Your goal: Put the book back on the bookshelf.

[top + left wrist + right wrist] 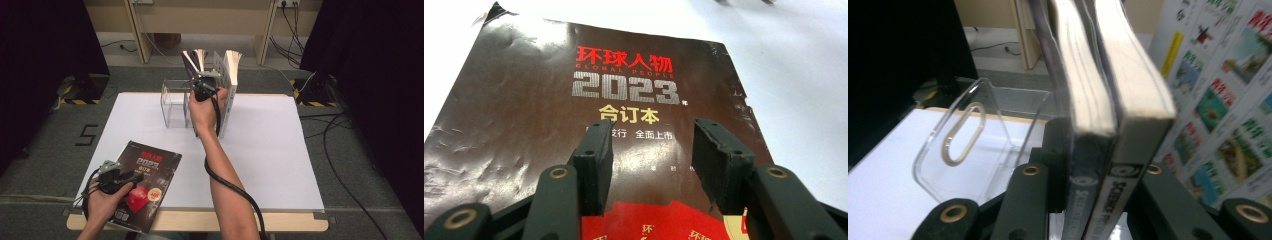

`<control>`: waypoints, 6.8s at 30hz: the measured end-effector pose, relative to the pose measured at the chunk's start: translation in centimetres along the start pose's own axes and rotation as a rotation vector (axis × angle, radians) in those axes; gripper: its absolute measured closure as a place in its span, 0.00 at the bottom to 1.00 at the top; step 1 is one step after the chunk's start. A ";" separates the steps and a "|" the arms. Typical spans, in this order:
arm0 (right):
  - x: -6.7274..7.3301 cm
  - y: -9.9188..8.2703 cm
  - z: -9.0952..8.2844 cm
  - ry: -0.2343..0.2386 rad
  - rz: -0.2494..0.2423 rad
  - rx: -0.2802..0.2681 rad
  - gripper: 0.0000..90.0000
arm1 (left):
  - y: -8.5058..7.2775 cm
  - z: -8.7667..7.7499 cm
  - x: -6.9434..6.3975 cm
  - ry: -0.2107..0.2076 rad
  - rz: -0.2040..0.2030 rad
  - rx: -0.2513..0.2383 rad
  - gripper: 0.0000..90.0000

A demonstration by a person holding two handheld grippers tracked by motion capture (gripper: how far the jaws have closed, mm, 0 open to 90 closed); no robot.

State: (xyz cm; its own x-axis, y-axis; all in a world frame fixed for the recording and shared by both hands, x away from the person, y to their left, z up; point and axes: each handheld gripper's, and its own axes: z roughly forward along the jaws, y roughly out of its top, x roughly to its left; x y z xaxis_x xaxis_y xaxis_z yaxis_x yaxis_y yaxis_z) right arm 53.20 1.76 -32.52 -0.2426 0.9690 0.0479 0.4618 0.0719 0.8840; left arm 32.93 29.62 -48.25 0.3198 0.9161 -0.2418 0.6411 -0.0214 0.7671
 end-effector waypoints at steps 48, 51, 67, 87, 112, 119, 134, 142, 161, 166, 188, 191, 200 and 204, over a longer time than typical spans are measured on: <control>-0.9 -0.9 -3.1 -0.089 0.032 -0.164 0.72 | -0.1 0.0 -0.4 -0.009 0.019 0.001 0.56; -1.1 -1.1 -3.3 -0.078 0.042 -0.172 0.71 | -0.2 0.1 -0.4 -0.009 0.018 0.003 0.56; -1.8 0.4 -2.6 -0.047 0.061 -0.115 0.68 | -0.1 0.1 -0.5 -0.009 0.019 0.001 0.56; -1.1 0.9 -1.7 -0.055 0.060 -0.102 0.85 | -0.1 0.1 -0.4 -0.014 0.021 0.001 0.56; -0.8 -0.5 -1.8 -0.099 0.020 -0.190 0.80 | -0.1 0.0 -0.5 -0.019 0.026 -0.003 0.56; -1.5 -1.2 -2.1 -0.061 0.019 -0.148 0.72 | -0.2 0.1 -0.6 -0.022 0.030 0.002 0.56; -2.4 -3.0 -3.6 0.023 0.057 -0.115 0.58 | -0.2 0.0 -0.7 -0.018 0.022 -0.005 0.56; -2.8 -4.2 -4.4 0.060 0.074 -0.098 0.59 | -0.1 -0.2 -0.6 -0.010 0.015 -0.011 0.56; -3.3 -6.4 -6.2 0.113 0.081 -0.051 0.68 | 0.1 -0.4 -0.5 -0.001 0.011 -0.018 0.56; -3.4 -7.0 -6.4 0.114 0.074 -0.030 0.68 | 0.2 -0.6 -0.2 0.008 0.002 -0.021 0.56; -2.2 -11.0 -6.3 0.143 0.032 0.083 0.71 | 0.3 -0.9 1.1 0.063 -0.021 -0.009 0.55; -1.9 -11.6 -6.2 0.153 0.026 0.102 0.71 | 0.3 -1.0 1.3 0.075 -0.024 -0.006 0.55; -1.1 -13.7 -5.5 0.172 0.022 0.147 0.70 | 0.4 -1.2 1.7 0.088 -0.033 -0.009 0.55; -0.9 -14.4 -5.2 0.182 0.025 0.167 0.70 | 0.5 -1.2 1.9 0.091 -0.037 -0.009 0.55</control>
State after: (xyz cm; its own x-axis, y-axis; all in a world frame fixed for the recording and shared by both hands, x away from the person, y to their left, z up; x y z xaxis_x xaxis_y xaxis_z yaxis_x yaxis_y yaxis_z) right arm 42.32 -1.40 -42.90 -0.3724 0.9133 0.1651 0.6006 0.1015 0.7931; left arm 32.95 31.82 -47.61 0.2310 0.9488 -0.2154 0.6451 0.0163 0.7639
